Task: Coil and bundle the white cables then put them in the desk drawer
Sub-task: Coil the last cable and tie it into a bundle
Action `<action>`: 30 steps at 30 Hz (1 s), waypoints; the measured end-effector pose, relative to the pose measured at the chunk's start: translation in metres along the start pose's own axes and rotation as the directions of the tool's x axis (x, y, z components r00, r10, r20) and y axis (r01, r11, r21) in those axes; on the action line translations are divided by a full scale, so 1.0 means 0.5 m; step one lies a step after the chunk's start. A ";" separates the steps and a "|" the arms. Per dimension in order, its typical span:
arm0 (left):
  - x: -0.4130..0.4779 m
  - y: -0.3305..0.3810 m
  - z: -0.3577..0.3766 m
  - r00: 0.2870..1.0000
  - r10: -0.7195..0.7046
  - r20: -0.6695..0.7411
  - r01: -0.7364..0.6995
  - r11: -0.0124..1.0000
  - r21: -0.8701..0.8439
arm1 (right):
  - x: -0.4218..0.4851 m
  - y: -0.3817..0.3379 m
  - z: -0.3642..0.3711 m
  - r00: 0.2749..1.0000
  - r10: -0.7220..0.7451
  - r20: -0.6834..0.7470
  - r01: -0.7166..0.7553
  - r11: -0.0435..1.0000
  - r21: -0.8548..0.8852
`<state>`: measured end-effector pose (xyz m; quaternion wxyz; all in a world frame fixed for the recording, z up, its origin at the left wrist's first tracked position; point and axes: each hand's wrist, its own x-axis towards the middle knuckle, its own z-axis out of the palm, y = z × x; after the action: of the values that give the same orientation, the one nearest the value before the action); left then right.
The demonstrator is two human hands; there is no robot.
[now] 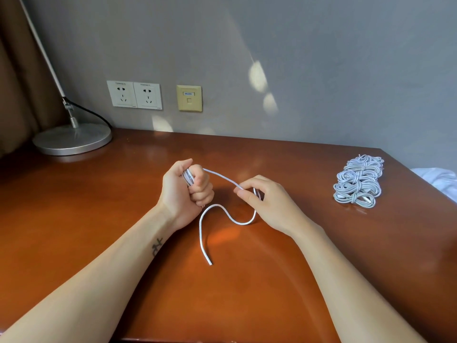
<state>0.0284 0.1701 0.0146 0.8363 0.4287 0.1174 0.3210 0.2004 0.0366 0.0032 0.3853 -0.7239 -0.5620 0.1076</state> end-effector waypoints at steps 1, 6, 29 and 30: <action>0.000 0.000 -0.001 1.000 0.002 -0.010 -0.003 0.998 -0.062 | -0.002 -0.002 0.000 1.000 0.009 0.021 -0.010 1.000 0.012; 0.003 0.004 -0.005 0.996 -0.072 -0.059 0.045 0.929 -0.368 | -0.010 -0.014 0.003 0.991 0.013 0.135 -0.018 0.999 0.033; 0.034 -0.015 -0.020 0.876 0.416 -0.245 -0.256 0.831 0.495 | -0.015 -0.035 -0.001 0.961 -0.028 0.274 0.002 0.995 0.095; 0.031 -0.016 -0.018 0.862 0.457 -0.218 -0.265 0.774 0.576 | -0.015 -0.037 -0.002 0.961 -0.016 0.277 -0.009 0.996 0.089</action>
<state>0.0393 0.1823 0.0038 0.5731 0.5924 0.2599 0.5031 0.1849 0.0306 0.0143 0.3347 -0.6828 -0.6064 0.2322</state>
